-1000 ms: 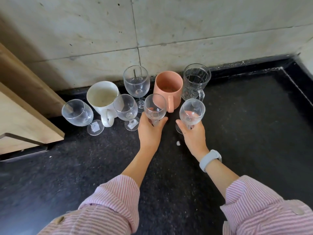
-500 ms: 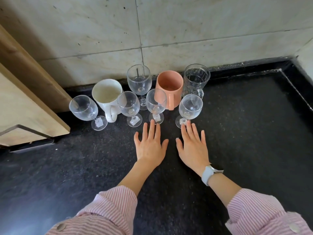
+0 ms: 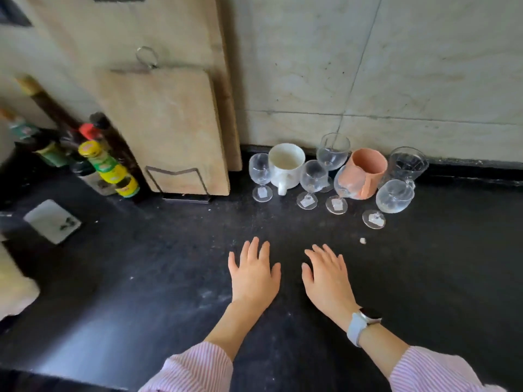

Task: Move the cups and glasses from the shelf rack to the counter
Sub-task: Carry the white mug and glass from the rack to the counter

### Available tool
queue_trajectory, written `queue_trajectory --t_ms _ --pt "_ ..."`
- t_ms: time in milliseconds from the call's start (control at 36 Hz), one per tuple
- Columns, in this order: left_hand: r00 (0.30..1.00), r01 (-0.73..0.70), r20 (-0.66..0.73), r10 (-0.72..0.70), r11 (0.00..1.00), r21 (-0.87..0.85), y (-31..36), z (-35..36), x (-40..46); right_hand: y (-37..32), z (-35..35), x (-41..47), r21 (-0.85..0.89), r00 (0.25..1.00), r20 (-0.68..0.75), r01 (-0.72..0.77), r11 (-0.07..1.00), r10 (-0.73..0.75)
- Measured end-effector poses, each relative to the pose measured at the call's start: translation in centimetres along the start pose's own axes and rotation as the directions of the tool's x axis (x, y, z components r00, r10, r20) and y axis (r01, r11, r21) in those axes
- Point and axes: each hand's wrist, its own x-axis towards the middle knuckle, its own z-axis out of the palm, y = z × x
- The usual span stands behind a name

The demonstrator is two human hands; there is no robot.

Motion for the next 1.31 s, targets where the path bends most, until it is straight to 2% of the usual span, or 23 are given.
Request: queue_trajectory --t_ms 83,167,278,361,444,583,694,806,917,1000,1139,1306 --pt "0.98 0.151 -0.121 -0.159 0.986 -0.074 -5.5 -3.0 -5.8 -5.6 1.5 -2.9 0.004 0.984 -0.003 0.18 0.984 -0.18" --pt "0.928 0.272 -0.226 -0.296 0.953 -0.132 -11.2 -5.8 -12.9 -11.8 2.9 -6.9 -0.011 0.932 0.033 0.362 0.932 -0.362" --pt "0.824 0.401 -0.356 -0.441 0.898 -0.183 -17.9 -8.8 -24.4 -20.2 5.0 -13.9 -0.013 0.802 0.123 0.59 0.807 -0.584" --pt "0.739 0.488 -0.407 -0.537 0.843 -0.228 -22.2 -9.7 -34.4 -25.9 7.0 -20.8 0.006 0.697 0.159 0.708 0.706 -0.699" --pt "0.629 0.569 -0.453 -0.631 0.771 -0.285 -26.0 -10.0 -45.0 -30.9 9.5 -28.6 0.062 0.578 0.212 0.797 0.601 -0.788" --pt "0.344 0.711 -0.514 -0.786 0.576 -0.404 -30.3 -9.8 -62.5 -38.1 14.3 -41.2 0.144 0.299 0.281 0.926 0.348 -0.912" --pt "0.118 0.794 -0.516 -0.849 0.393 -0.464 -31.8 -9.1 -74.4 -43.2 17.6 -50.8 0.195 0.056 0.346 0.972 0.131 -0.937" --pt "-0.086 0.801 -0.482 -0.872 0.227 -0.554 -32.6 -8.1 -83.1 -47.5 20.5 -59.2 0.273 -0.151 0.359 0.961 -0.051 -0.921" --pt "-0.241 0.753 -0.437 -0.866 0.117 -0.647 -33.8 -7.0 -90.1 -51.0 23.5 -66.3 0.372 -0.316 0.373 0.912 -0.171 -0.872" --pt "-0.347 0.722 -0.414 -0.842 0.043 -0.691 -35.6 -6.8 -94.5 -53.9 26.3 -71.2 0.392 -0.402 0.362 0.884 -0.254 -0.841" --pt "-0.43 0.716 -0.402 -0.809 -0.034 -0.697 -40.9 -7.7 -101.2 -59.8 31.0 -78.2 0.442 -0.473 0.35 0.844 -0.303 -0.808" --pt "-0.443 0.728 -0.379 -0.813 -0.078 -0.681 -49.0 -10.6 -109.0 -68.9 35.8 -86.0 0.504 -0.509 0.364 0.812 -0.295 -0.78"
